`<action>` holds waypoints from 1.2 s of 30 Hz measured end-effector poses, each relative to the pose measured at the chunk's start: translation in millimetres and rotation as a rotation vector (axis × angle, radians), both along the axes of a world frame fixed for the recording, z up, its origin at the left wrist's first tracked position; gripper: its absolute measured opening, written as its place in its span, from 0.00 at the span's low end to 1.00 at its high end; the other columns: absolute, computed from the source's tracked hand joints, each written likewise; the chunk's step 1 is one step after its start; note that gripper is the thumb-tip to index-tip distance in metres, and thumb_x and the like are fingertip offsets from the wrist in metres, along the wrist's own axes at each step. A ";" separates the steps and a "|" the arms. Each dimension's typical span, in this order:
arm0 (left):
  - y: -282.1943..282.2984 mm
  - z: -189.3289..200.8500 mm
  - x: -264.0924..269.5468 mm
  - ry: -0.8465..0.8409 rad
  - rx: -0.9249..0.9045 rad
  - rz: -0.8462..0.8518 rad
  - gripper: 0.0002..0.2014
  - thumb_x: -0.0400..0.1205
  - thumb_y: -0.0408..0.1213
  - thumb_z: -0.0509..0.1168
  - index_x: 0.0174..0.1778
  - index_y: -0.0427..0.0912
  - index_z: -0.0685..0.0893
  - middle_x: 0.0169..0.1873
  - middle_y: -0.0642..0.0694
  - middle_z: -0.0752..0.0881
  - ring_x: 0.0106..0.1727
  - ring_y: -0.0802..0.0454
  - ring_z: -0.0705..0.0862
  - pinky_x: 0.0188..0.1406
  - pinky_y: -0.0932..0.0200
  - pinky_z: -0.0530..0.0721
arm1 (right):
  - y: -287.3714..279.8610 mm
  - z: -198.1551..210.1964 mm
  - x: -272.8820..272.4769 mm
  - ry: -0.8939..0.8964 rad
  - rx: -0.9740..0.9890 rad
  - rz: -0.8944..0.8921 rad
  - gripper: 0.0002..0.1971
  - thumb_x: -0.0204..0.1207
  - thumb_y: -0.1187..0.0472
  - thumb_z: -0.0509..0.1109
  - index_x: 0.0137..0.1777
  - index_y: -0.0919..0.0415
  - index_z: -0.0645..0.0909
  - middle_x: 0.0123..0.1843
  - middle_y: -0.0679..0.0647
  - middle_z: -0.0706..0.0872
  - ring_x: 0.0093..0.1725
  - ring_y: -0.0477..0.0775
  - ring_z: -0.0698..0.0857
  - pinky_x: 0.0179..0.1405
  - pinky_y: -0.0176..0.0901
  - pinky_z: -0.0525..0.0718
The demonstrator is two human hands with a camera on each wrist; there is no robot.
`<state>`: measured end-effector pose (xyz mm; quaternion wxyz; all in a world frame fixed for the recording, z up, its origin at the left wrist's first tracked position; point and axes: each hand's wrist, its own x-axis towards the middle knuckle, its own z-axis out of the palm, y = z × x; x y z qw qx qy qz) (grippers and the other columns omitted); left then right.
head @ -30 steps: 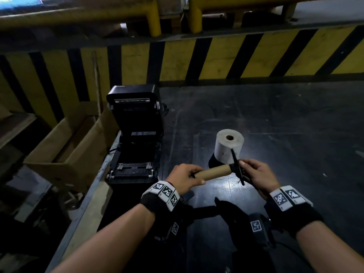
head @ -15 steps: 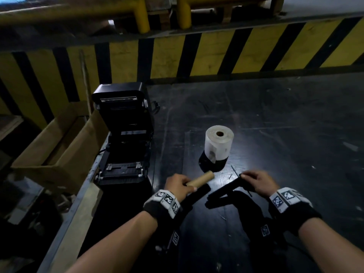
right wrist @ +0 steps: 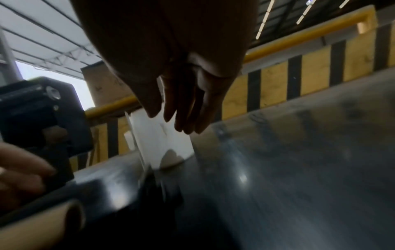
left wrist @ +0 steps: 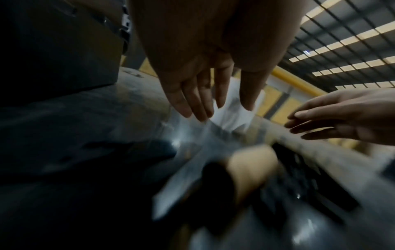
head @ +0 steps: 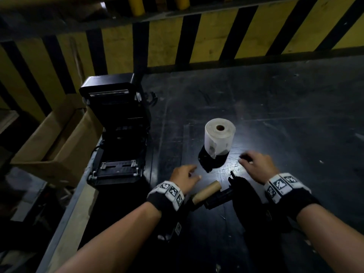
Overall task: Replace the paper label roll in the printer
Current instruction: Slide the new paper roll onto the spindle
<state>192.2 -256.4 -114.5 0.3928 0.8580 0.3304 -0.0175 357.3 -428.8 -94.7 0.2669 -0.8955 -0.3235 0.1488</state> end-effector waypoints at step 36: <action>29.3 37.7 87.3 -0.288 -0.869 0.287 0.29 0.70 0.58 0.69 0.68 0.60 0.72 0.66 0.49 0.80 0.65 0.43 0.80 0.50 0.41 0.84 | 77.4 38.0 44.4 0.713 0.617 -0.435 0.18 0.62 0.50 0.78 0.53 0.50 0.86 0.54 0.56 0.90 0.50 0.58 0.89 0.49 0.64 0.88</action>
